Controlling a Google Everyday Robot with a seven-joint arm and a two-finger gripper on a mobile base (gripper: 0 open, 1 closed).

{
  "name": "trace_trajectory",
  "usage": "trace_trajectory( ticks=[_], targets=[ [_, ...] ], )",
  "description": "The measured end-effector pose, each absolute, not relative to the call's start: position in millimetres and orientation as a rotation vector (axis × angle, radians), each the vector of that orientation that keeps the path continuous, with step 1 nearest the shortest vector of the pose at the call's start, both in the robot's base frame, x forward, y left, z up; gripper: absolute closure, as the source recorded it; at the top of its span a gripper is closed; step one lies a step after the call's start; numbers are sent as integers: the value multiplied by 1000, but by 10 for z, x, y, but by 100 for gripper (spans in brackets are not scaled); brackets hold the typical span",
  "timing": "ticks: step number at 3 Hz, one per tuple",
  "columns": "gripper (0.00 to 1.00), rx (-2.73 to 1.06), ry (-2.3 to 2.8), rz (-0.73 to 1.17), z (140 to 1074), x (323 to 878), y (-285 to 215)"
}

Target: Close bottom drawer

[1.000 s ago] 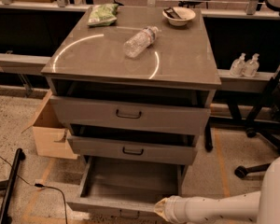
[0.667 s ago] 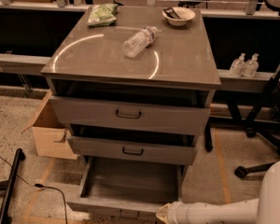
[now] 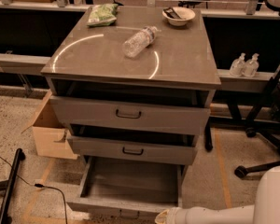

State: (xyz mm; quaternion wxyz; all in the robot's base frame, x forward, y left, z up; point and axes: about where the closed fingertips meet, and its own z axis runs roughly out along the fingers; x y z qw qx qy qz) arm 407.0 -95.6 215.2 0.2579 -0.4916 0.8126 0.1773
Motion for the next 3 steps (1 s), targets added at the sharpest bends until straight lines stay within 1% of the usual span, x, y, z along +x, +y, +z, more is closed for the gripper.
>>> trace_trajectory(
  ticks=[1, 3],
  targets=[
    [100, -1374, 2172, 467, 1912, 4086, -899],
    [100, -1394, 2082, 352, 1671, 4382, -898]
  ],
)
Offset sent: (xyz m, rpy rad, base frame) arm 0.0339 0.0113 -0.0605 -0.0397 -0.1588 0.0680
